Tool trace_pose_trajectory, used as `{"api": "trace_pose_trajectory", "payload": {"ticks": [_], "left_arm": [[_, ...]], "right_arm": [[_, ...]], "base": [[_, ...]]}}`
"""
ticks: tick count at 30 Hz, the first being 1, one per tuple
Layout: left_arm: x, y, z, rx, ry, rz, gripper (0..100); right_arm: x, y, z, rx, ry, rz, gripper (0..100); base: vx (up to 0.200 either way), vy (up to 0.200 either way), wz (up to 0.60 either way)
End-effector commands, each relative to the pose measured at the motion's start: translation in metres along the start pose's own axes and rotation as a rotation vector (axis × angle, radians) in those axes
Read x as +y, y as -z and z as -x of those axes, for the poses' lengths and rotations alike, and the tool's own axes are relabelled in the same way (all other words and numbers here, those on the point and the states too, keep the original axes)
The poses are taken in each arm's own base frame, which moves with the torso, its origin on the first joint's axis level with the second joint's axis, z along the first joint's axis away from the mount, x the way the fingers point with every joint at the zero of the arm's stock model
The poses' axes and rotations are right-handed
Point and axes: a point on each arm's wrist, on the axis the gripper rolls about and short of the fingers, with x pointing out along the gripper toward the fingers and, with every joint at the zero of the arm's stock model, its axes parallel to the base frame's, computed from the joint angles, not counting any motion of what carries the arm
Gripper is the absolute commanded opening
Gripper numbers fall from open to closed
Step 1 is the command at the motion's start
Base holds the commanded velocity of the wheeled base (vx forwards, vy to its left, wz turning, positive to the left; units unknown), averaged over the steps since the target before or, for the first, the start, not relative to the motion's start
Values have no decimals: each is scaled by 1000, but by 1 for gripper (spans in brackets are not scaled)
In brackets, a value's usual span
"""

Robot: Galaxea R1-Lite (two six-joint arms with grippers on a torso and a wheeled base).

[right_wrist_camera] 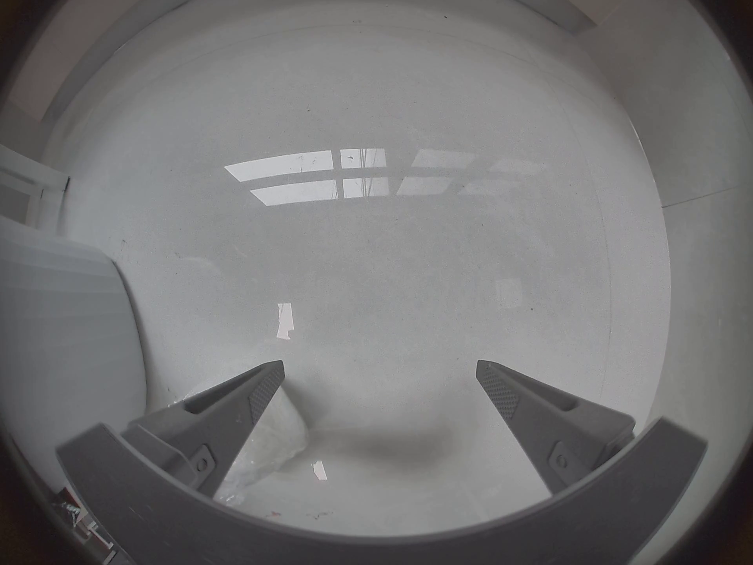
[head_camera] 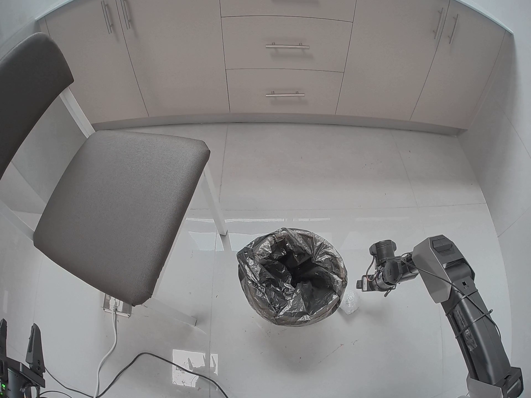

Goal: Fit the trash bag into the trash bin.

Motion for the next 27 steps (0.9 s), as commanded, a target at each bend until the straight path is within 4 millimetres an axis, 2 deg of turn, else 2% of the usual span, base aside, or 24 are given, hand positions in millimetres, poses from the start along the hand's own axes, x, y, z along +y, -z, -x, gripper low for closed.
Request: {"api": "trace_pose_trajectory", "payload": {"ticks": [1, 5, 13, 20, 27], "left_arm": [[0, 5, -1, 22, -3, -6, 100], [0, 5, -1, 22, -3, -5, 100], [0, 5, -1, 22, -4, 32, 100], [0, 5, -1, 22, -4, 35, 100], [0, 5, -1, 22, -4, 35, 100]], "right_arm": [[6, 0, 2, -5, -10, 10, 100], [9, -5, 6, -17, -19, 11, 100], [34, -13, 22, -51, -51, 13, 100], [50, -5, 23, -28, -66, 13, 100], [60, 14, 16, 38, -61, 11, 100]], "base": [[0, 0, 0], [0, 0, 0], [0, 0, 0], [0, 0, 0], [0, 0, 0]]}}
